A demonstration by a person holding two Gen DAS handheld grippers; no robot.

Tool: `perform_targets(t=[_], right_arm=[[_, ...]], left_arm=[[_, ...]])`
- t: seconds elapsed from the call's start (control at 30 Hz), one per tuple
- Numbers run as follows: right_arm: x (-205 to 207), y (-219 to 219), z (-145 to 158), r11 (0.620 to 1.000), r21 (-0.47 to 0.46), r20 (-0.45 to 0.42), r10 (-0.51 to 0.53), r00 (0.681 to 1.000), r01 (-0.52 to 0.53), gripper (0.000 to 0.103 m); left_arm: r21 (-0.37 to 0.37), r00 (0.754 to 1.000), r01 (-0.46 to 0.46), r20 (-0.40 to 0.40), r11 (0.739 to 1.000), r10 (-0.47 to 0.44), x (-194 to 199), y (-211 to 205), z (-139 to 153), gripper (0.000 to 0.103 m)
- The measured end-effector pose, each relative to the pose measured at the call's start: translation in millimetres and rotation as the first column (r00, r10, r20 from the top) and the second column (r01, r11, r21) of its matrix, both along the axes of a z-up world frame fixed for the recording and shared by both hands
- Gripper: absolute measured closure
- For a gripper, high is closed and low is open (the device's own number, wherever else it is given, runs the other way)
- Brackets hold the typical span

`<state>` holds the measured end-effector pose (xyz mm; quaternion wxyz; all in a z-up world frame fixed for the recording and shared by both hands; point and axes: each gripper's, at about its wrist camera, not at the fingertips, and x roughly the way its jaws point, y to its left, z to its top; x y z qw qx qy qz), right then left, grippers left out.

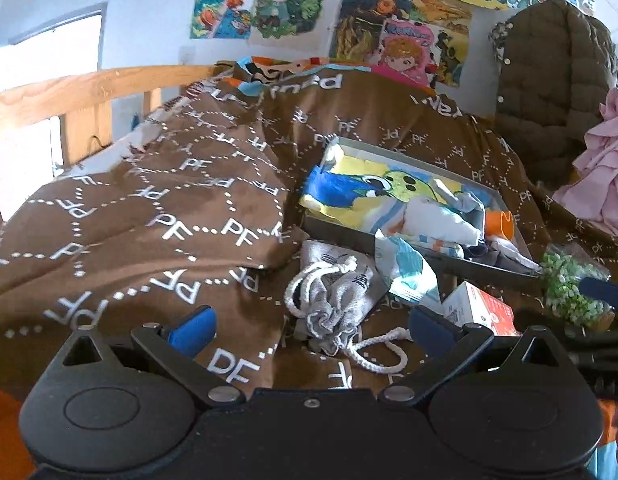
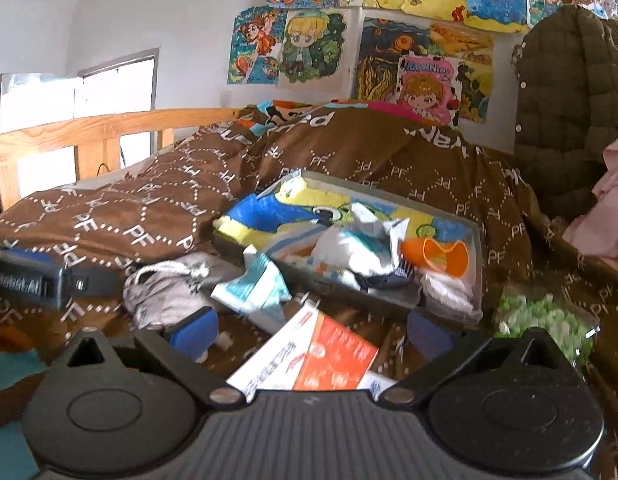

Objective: Organize soft objects
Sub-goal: 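Move the left tool to the grey drawstring pouch while the right tool approaches the blue-printed white cloth, then grasp the grey drawstring pouch with the left tool while the right tool grasps the blue-printed cloth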

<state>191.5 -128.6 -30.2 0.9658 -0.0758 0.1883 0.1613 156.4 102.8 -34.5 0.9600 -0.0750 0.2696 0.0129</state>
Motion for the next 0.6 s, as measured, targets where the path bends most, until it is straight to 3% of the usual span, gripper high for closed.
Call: perform_targets(t=[0.2, 0.33, 0.6], right_arm=[[30.6, 2.0, 2.4, 0.997, 0.064, -0.023, 0.046, 0.999, -0.044, 0.0], [51.2, 4.7, -0.2, 0.993, 0.093, -0.057, 0.078, 0.995, -0.073, 0.0], [87.9, 6.4, -3.0, 0.981, 0.182, -0.123, 0.097, 0.988, -0.073, 0.0]], left_arm=[[0.026, 0.998, 0.056, -0.021, 0.998, -0.055, 20.5, -4.7, -16.1, 0.001], [-0.045, 0.993, 0.104, -0.047, 0.994, -0.106, 39.1, -1.7, -29.7, 0.001], [-0.133, 0.985, 0.172, 0.001, 0.976, -0.173, 63.0, 3.3, -43.4, 0.001]])
